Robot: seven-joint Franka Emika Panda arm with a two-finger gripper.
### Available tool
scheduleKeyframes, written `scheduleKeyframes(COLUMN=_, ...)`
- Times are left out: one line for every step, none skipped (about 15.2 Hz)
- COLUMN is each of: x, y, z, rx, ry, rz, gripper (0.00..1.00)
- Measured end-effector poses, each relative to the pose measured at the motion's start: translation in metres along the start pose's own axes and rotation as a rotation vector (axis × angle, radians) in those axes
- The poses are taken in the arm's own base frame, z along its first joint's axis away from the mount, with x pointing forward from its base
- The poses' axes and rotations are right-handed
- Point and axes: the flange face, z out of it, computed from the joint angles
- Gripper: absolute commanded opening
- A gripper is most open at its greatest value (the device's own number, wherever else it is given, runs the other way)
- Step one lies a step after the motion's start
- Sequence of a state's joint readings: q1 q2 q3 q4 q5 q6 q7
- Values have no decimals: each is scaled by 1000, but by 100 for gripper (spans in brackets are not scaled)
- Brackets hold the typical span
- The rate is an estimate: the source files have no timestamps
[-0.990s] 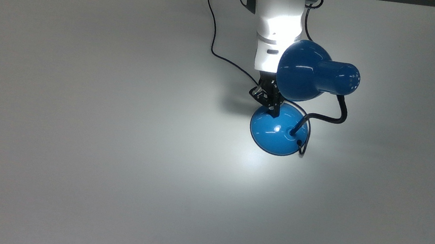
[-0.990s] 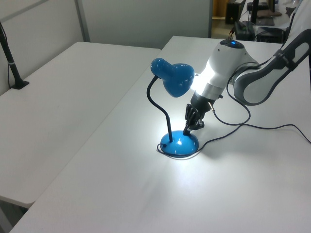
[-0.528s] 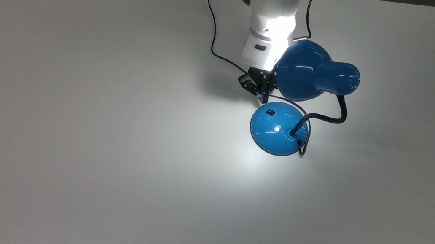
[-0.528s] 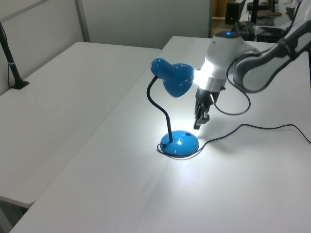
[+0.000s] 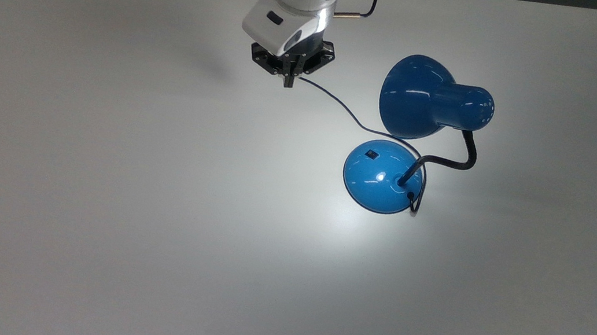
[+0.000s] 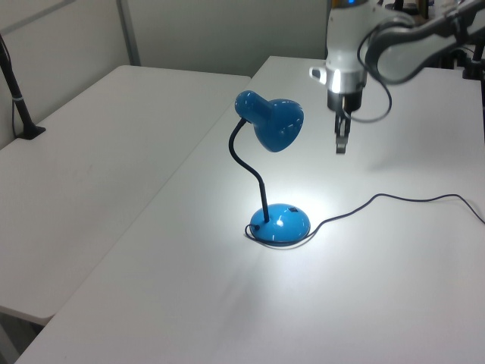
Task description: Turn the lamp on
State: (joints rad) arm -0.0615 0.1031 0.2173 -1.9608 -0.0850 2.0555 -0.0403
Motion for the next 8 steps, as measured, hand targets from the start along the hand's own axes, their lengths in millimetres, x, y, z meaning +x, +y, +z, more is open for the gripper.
scheduleKeyframes(x=-1, y=12, z=-16, rx=-4, ry=-8, rz=28, gripper=12)
scheduleKeyframes(x=-2, y=23, z=-33, rx=-8, ry=-15, rz=58, gripper=14)
scheduleKeyframes(x=-4, y=33, z=-52, rx=-12, ry=-22, rz=88, gripper=14)
scheduleKeyframes(x=-6, y=40, z=-69, rx=-14, ry=-26, rz=109, gripper=22)
scheduleKeyframes(x=-7, y=45, z=-86, rx=-17, ry=-29, rz=129, gripper=33)
scheduleKeyframes(x=-9, y=48, z=-100, rx=-18, ry=-28, rz=140, gripper=44)
scheduleKeyframes(x=-9, y=50, z=-113, rx=-20, ry=-24, rz=154, gripper=54)
scheduleKeyframes(x=-9, y=53, z=-123, rx=-22, ry=-15, rz=170, gripper=72)
